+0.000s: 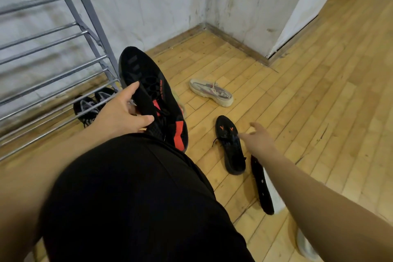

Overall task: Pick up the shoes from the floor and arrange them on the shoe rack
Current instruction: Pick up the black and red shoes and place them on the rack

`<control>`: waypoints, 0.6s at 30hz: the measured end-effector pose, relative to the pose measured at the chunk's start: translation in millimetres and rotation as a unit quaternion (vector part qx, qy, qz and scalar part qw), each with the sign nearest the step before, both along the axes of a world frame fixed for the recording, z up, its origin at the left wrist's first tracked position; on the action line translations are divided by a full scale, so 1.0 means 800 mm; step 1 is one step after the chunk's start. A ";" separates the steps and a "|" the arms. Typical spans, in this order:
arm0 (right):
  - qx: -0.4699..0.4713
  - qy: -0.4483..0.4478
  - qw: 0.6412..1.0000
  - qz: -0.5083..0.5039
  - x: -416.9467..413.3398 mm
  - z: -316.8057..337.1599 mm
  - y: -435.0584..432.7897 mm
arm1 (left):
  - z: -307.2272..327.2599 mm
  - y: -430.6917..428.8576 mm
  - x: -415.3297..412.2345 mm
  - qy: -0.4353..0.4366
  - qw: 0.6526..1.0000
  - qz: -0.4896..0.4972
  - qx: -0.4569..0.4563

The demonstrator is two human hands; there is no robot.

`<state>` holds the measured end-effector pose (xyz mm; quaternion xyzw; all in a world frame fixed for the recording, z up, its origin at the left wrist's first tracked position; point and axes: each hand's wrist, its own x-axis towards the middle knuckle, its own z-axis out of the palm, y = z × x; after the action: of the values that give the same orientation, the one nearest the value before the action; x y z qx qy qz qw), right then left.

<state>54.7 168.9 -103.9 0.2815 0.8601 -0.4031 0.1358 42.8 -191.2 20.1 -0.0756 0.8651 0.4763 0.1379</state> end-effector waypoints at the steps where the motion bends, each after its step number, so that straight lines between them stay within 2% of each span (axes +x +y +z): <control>1: -0.043 0.015 0.998 0.036 0.001 0.015 -0.026 | 0.000 -0.004 0.000 0.004 1.000 0.004 0.001; 6: -0.259 0.089 0.947 0.166 0.006 0.078 -0.134 | 0.006 -0.014 0.013 -0.004 0.999 0.038 0.030; 9: -0.331 0.107 0.913 0.212 -0.005 0.117 -0.187 | 0.010 -0.021 0.020 -0.002 0.994 0.077 0.083; 13: -0.299 0.154 0.895 0.293 -0.020 0.163 -0.241 | 0.031 -0.033 0.033 0.064 0.981 0.132 0.128; 18: -0.261 0.217 0.877 0.340 -0.037 0.241 -0.319 | 0.099 -0.083 0.049 0.154 0.951 0.214 0.163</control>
<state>25.4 -86.1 89.0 -0.1684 0.7741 -0.5932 0.1430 82.3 -257.6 99.4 -0.1610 0.7502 0.6347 -0.0920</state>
